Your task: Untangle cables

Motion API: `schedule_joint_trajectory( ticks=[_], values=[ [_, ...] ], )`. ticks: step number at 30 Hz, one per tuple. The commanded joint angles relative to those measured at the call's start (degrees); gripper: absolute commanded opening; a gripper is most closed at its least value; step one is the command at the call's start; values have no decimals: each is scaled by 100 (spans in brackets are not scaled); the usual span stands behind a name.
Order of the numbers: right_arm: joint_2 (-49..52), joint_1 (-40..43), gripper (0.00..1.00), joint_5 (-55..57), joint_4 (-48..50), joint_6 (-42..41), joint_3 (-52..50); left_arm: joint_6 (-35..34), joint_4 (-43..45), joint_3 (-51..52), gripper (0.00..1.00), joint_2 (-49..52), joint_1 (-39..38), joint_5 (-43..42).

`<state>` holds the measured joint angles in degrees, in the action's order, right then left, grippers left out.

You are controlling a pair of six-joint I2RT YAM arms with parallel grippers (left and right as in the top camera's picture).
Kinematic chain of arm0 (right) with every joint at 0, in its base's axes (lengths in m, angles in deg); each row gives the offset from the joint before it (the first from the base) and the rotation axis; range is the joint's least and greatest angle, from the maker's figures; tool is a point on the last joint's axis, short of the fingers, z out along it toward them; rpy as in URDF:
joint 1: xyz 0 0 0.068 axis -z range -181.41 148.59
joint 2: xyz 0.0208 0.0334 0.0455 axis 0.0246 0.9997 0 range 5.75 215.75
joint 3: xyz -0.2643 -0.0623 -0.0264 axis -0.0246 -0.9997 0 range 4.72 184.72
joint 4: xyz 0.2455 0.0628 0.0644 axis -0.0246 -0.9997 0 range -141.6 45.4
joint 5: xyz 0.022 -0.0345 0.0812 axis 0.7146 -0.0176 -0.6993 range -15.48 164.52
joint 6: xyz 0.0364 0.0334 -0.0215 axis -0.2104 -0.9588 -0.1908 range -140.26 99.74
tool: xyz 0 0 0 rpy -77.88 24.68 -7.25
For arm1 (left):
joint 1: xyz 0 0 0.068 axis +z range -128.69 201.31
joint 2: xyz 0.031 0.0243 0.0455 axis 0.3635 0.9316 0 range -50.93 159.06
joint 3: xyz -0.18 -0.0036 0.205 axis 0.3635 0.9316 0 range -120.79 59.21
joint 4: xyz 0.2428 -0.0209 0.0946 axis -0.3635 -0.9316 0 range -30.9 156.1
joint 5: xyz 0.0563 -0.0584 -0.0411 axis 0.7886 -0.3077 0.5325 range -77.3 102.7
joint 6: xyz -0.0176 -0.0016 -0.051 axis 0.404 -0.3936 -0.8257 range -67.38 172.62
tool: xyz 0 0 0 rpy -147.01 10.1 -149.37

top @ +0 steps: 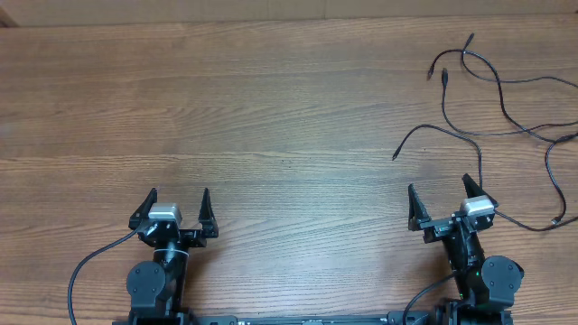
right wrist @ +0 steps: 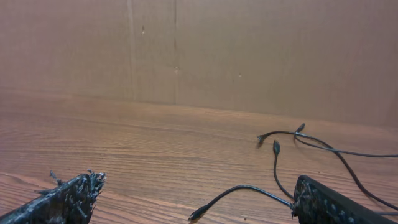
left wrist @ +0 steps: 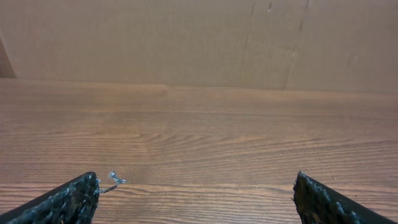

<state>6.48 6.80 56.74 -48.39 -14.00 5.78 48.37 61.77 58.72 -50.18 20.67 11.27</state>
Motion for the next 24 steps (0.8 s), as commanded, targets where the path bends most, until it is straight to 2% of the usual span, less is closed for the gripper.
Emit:
schedule_joint_trajectory(
  ticks=[1,11,14,19,24],
  values=[
    [-61,-28,100,13,46,48,-61,87,-13,22,99,-50,35,15],
    [-61,-52,100,13,68,68,-61,87,-13,22,100,-50,35,15],
    [-61,-85,100,11,505,404,-61,87,-13,22,100,-50,35,15],
    [-61,-120,100,17,1429,476,-61,87,-13,22,99,-50,35,15],
    [-61,-155,100,11,654,243,-61,87,-13,22,99,-50,35,15]
  ],
)
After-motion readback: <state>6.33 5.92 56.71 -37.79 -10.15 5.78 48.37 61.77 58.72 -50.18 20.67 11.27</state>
